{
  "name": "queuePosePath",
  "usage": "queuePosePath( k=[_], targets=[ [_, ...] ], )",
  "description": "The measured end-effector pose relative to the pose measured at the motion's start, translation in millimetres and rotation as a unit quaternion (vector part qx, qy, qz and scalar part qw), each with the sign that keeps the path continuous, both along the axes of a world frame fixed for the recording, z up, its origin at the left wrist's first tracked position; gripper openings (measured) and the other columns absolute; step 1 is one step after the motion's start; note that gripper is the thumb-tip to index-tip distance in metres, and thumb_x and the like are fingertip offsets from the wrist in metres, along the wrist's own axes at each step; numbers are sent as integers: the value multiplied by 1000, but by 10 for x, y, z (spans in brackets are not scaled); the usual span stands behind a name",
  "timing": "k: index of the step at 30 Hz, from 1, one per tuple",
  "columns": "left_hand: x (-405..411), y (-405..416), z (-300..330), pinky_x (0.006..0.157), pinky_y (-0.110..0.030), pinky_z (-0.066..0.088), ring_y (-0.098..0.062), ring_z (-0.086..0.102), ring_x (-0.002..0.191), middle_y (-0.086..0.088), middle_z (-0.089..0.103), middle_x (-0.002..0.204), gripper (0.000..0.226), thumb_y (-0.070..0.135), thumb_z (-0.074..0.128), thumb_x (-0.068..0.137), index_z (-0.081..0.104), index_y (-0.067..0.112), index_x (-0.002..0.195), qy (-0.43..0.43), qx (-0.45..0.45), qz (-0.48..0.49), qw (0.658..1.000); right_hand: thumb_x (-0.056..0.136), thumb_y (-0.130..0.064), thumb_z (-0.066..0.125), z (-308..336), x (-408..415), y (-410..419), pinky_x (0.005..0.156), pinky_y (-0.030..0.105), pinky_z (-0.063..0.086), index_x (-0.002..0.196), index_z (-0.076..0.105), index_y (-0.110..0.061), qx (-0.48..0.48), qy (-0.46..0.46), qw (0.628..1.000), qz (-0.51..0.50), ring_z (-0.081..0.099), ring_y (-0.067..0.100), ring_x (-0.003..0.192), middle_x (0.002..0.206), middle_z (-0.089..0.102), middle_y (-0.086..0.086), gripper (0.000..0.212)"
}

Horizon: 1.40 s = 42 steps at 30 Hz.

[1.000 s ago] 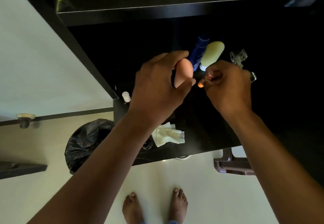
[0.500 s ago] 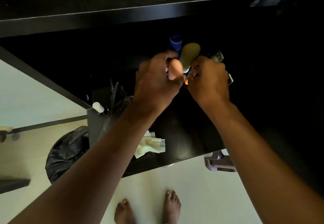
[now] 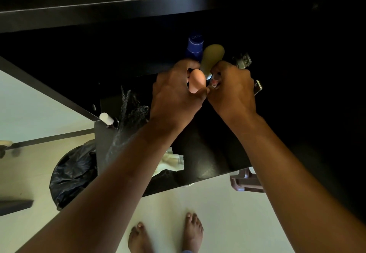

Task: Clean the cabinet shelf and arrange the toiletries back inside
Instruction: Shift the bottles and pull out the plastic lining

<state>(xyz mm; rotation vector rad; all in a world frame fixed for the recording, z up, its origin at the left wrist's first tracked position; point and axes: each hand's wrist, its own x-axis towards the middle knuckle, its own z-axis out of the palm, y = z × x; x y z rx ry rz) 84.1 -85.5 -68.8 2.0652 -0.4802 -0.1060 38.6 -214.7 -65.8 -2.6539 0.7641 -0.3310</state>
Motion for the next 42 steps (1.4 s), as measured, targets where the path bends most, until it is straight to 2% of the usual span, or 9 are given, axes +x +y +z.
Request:
queuePosePath(
  k=[9, 16, 18, 21, 26, 29, 32, 36, 42],
  targets=[
    [-32, 16, 1, 92, -42, 60, -12, 70, 105, 7, 73, 116, 60, 35, 86, 72, 64, 24, 127, -3, 5, 6, 1000, 78, -7, 77, 27, -104, 30, 71, 29, 58, 117, 63, -16, 2, -15, 1000, 1, 70, 24, 92, 103, 70, 6, 42],
    [-146, 357, 373, 87, -37, 62, -10, 70, 106, 4, 73, 120, 51, 39, 81, 83, 67, 19, 128, -57, 37, 21, 997, 87, -24, 75, 308, -323, 83, 80, 39, 61, 120, 63, -21, -16, -68, 997, -20, 69, 22, 98, 115, 70, 1, 35],
    [-201, 621, 556, 86, -33, 61, -7, 71, 103, 4, 74, 116, 39, 37, 75, 90, 71, 18, 124, -105, 38, 46, 993, 88, -25, 69, 427, -438, 196, 77, 37, 61, 111, 67, -21, 28, -115, 993, -7, 69, 15, 90, 106, 71, -2, 23],
    [-280, 1074, 719, 92, -35, 59, -9, 71, 105, 4, 74, 117, 28, 29, 66, 97, 73, 18, 122, -158, 52, 102, 981, 86, -16, 74, 500, -642, 568, 74, 19, 59, 106, 71, -21, 158, -126, 978, 48, 69, 2, 83, 96, 72, -7, 21],
    [-379, 1619, 592, 93, -49, 58, -14, 69, 113, 4, 73, 121, 33, 24, 61, 96, 69, 20, 129, -124, 70, 166, 976, 85, -18, 78, 236, -906, 1109, 83, 15, 54, 126, 62, -36, 293, 53, 938, 176, 59, -6, 97, 118, 61, -23, 48],
    [-360, 1763, 414, 104, -49, 54, -16, 66, 122, 2, 71, 129, 46, 21, 67, 92, 63, 21, 138, -45, 95, 129, 986, 81, -22, 80, 46, -1001, 1326, 91, 11, 46, 131, 56, -39, 274, 105, 928, 231, 51, -3, 112, 127, 54, -25, 58],
    [-350, 1769, 270, 106, -48, 53, -23, 66, 124, -2, 69, 133, 61, 18, 77, 87, 57, 20, 145, -14, 155, 80, 985, 78, -30, 81, -72, -1013, 1480, 100, 26, 48, 128, 55, -38, 215, 115, 935, 257, 48, 3, 123, 130, 56, -22, 57],
    [-337, 1691, 121, 99, -38, 53, -29, 70, 113, -5, 72, 125, 58, 18, 81, 85, 60, 21, 140, -18, 180, 74, 981, 76, -35, 81, -164, -1021, 1575, 88, 26, 51, 115, 62, -37, 151, 84, 953, 250, 55, 6, 112, 119, 64, -20, 43],
    [-279, 1661, -29, 85, -37, 58, -25, 74, 96, -2, 76, 107, 32, 12, 72, 92, 67, 22, 122, -48, 162, 92, 981, 81, -39, 76, -229, -1047, 1633, 77, 25, 56, 111, 68, -36, 130, 54, 960, 242, 62, 5, 96, 106, 71, -18, 31]
  ],
)
